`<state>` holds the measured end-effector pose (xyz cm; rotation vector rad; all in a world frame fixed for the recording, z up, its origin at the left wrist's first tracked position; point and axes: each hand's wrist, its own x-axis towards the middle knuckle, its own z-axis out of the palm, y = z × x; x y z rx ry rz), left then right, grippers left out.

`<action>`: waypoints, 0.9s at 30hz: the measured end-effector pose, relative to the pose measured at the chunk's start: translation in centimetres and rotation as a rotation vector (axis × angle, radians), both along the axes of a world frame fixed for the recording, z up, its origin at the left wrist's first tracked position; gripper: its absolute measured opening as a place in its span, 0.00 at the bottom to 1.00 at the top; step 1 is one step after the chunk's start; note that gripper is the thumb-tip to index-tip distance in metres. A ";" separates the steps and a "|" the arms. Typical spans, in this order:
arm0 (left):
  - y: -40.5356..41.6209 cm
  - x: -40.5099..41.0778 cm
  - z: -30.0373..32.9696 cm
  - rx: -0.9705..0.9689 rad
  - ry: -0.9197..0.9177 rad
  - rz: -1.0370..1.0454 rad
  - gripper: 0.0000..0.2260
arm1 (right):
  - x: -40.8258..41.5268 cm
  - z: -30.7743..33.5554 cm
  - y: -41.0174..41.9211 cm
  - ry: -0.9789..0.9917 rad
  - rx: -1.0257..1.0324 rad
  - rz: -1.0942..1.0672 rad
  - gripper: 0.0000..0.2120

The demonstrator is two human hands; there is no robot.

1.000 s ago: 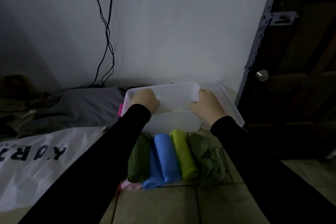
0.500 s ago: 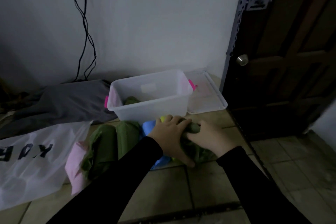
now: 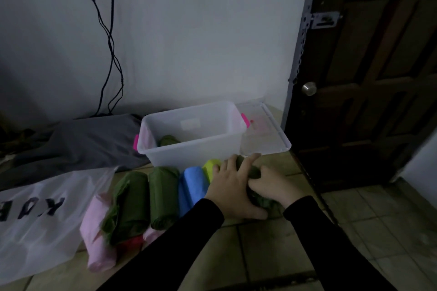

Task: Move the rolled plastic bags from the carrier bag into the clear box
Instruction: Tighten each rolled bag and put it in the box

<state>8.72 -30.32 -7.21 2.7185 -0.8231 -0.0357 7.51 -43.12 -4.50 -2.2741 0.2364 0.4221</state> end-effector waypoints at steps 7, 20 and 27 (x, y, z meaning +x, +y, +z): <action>1.7 0.6 2.3 -0.557 -0.044 -0.036 0.51 | 0.3 2.5 -0.8 -0.108 0.751 -0.234 0.11; 4.2 1.6 4.8 -0.822 0.070 -0.042 0.55 | 1.9 3.4 1.6 -0.018 1.224 -0.400 0.19; 6.3 2.7 6.8 -0.243 -0.135 -0.097 0.56 | 5.0 4.4 -1.0 -0.388 0.615 -0.390 0.13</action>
